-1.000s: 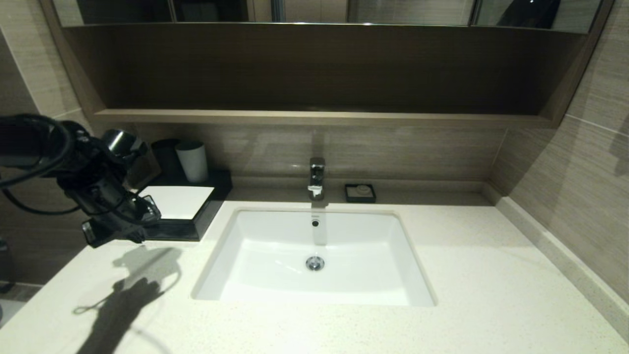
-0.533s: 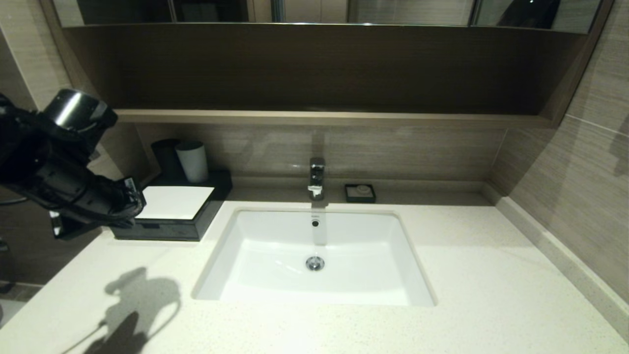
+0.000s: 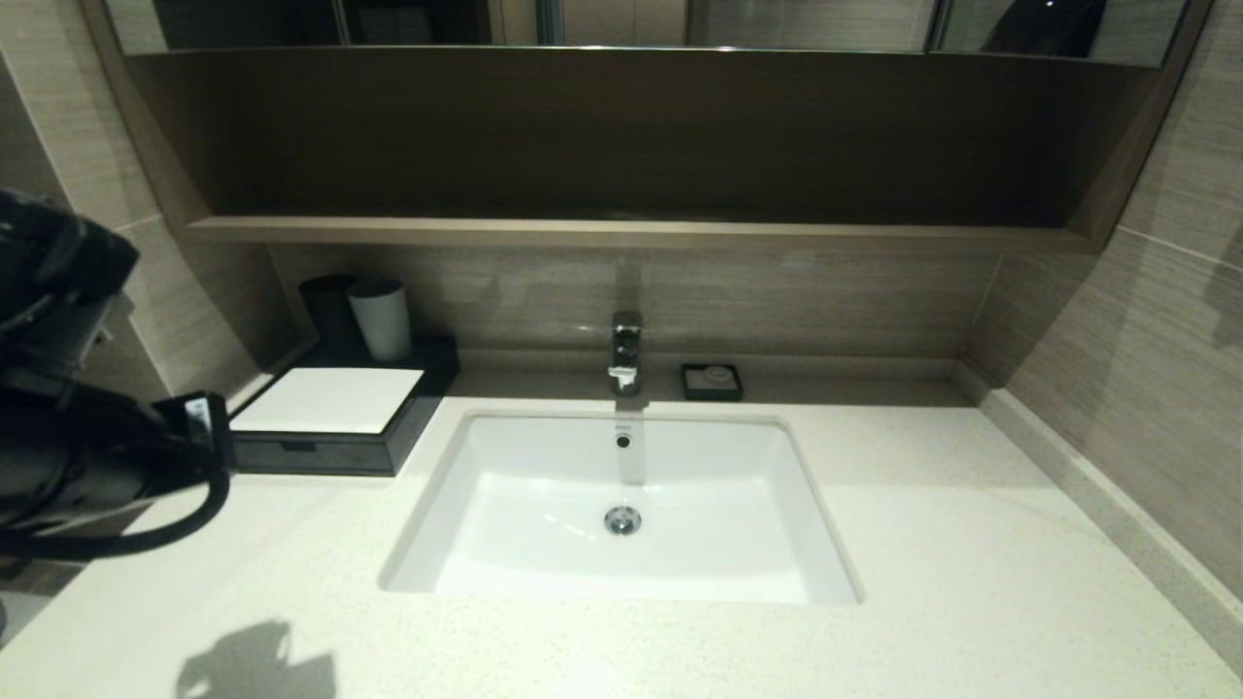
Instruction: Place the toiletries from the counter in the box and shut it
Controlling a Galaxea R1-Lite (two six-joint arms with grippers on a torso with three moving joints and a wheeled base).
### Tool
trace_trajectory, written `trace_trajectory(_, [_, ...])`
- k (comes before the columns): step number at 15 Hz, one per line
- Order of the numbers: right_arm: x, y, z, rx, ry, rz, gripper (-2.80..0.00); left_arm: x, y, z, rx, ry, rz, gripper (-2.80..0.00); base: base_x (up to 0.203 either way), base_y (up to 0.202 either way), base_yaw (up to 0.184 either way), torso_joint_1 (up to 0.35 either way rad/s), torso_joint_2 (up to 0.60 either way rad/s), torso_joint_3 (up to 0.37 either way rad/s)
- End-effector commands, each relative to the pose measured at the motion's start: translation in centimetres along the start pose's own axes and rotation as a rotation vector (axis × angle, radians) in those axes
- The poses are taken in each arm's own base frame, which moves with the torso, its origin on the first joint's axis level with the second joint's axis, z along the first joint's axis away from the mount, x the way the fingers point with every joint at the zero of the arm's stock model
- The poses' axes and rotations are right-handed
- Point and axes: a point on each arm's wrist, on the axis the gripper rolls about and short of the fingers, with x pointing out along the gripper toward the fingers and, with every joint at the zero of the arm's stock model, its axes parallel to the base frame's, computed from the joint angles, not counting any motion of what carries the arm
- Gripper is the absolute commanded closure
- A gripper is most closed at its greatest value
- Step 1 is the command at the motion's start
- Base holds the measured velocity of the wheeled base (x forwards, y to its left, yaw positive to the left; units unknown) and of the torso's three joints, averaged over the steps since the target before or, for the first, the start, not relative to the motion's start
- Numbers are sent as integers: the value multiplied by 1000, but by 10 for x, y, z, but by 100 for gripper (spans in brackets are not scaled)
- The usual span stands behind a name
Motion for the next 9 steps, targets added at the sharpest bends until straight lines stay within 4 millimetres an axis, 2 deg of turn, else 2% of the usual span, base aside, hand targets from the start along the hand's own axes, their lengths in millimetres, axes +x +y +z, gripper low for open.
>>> trace_trajectory(1, [0, 0, 0, -1, 0, 0, 0, -33, 24, -22, 25, -83, -50, 0, 0, 0, 0, 0, 0, 0])
trace_trajectory(3, [0, 0, 0, -1, 0, 0, 0, -51, 46, -44, 85, -175, -87, 0, 0, 0, 0, 0, 0, 0])
trace_trajectory(6, [0, 0, 0, 1, 0, 0, 0, -61, 74, -78, 149, -315, -56, 0, 0, 0, 0, 0, 0, 0])
trace_trajectory(9, [0, 0, 0, 0, 1, 0, 0, -71, 92, -92, 153, -434, 17, 0, 0, 0, 0, 0, 0, 0])
